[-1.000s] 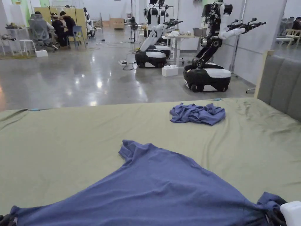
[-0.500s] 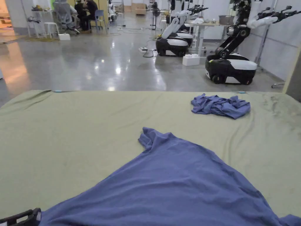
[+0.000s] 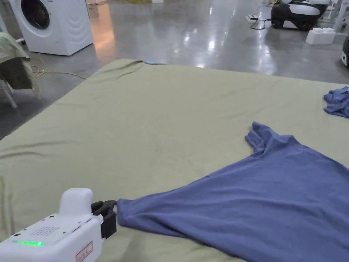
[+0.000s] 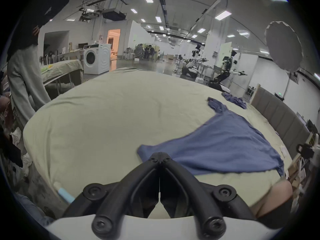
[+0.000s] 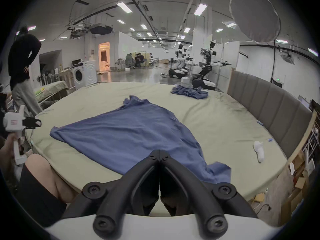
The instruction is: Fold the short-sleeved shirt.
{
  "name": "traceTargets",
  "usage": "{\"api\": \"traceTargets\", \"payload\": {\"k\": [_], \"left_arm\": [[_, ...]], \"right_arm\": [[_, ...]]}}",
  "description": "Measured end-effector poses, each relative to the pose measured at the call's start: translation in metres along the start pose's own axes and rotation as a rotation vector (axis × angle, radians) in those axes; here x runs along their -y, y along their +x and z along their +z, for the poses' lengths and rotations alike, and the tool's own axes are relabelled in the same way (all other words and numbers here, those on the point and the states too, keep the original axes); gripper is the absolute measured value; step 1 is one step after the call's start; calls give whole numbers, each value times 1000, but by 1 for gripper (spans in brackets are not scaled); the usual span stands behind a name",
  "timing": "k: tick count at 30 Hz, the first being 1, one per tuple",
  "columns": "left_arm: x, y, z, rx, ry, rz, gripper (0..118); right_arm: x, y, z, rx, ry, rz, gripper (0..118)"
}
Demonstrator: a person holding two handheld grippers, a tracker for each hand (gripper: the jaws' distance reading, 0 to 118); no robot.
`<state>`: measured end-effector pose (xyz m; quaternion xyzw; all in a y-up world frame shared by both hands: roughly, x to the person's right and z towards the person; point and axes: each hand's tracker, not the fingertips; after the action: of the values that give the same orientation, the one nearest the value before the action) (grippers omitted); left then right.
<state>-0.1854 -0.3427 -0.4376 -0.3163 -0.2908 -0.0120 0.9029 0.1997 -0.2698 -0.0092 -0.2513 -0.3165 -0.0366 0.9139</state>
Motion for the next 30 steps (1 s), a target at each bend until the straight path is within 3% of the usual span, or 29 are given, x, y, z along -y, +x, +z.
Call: {"api": "traceTargets", "payload": {"k": [1, 2, 3, 4, 8, 10, 13, 14, 15, 19, 24, 25, 27, 29, 30], "left_arm": [[-6, -1, -18, -9, -35, 24, 17], [-9, -4, -38, 7, -63, 39, 82], [-10, -5, -53, -5, -82, 57, 115], [-10, -5, -67, -28, -94, 64, 118], [1, -4, -113, -106, -269, 58, 113], [11, 12, -104, -174, -216, -85, 106], [13, 25, -84, -130, -199, -150, 63], [16, 29, -80, -106, -193, -173, 30], [13, 28, -76, -84, -185, -202, 8], [14, 35, -53, -27, -84, -215, 4], [0, 28, -29, 8, 48, -21, 4], [-3, 28, -27, 10, 59, -24, 4], [-8, 33, -30, 8, 43, -54, 4], [-10, 34, -32, 8, 39, -81, 4], [-11, 34, -34, 11, 29, -92, 4]], "right_arm": [[-4, -4, -4, -15, -2, 13, 3], [-7, -8, -7, -19, 3, 29, 3], [-10, -12, -8, -9, 9, 73, 3], [-16, -22, -6, 13, 15, 122, 3], [-24, -34, 2, -46, 34, 111, 3], [-23, -34, 4, -63, 26, 98, 3], [-22, -29, 2, -44, 6, 122, 3], [-21, -28, -2, -44, -3, 134, 3], [-21, -26, -7, -44, -10, 136, 3], [-32, -13, -45, -79, -30, 117, 3], [-80, -14, -150, -151, -87, 156, 4], [-94, -15, -181, -167, -97, 151, 16], [-123, -18, -245, -220, -121, 144, 103], [-146, -15, -328, -266, -211, 140, 118], [-154, -17, -364, -265, -252, 145, 118]]}}
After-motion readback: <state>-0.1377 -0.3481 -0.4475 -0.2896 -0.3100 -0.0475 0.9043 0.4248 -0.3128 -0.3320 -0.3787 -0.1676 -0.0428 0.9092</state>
